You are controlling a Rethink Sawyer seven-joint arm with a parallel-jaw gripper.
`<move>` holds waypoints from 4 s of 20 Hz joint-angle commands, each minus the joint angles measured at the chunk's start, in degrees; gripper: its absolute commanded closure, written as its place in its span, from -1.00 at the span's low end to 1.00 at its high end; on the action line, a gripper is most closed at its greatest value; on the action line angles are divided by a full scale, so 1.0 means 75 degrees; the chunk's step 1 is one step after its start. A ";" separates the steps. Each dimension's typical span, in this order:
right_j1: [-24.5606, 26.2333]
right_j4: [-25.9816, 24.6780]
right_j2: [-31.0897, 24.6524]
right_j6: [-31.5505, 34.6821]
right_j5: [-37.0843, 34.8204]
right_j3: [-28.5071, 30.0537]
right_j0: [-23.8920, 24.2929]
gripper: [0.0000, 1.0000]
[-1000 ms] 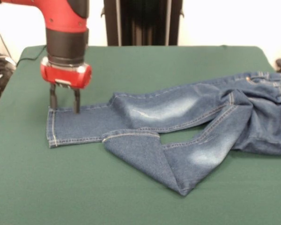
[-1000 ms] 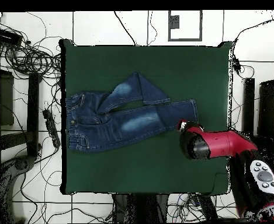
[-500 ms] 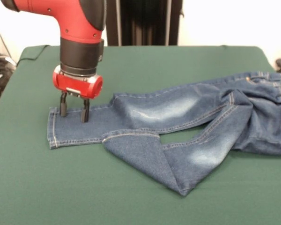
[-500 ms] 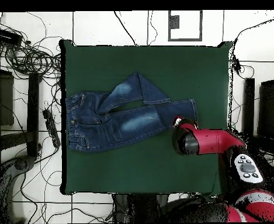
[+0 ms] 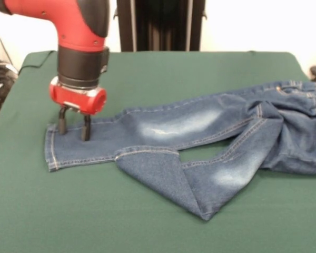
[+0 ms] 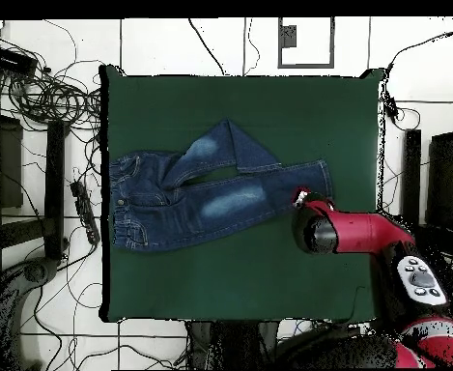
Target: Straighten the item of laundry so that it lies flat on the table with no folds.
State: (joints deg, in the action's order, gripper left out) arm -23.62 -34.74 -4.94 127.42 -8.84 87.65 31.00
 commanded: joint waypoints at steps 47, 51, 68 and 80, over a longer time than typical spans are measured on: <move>-0.0563 -0.1071 -0.1631 -0.0758 -0.3463 -0.0111 0.1261 -1.00; -0.1502 -0.0327 -0.1228 -0.0298 -0.4333 0.0468 0.0678 -1.00; -0.0893 0.1212 -0.0245 0.1957 -0.2959 0.0674 -0.0955 -1.00; -0.0455 0.2251 0.0548 0.2423 -0.2509 0.0322 -0.2004 -1.00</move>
State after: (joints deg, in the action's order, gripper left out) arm -32.42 -23.01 -2.92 128.05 -31.26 86.95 20.69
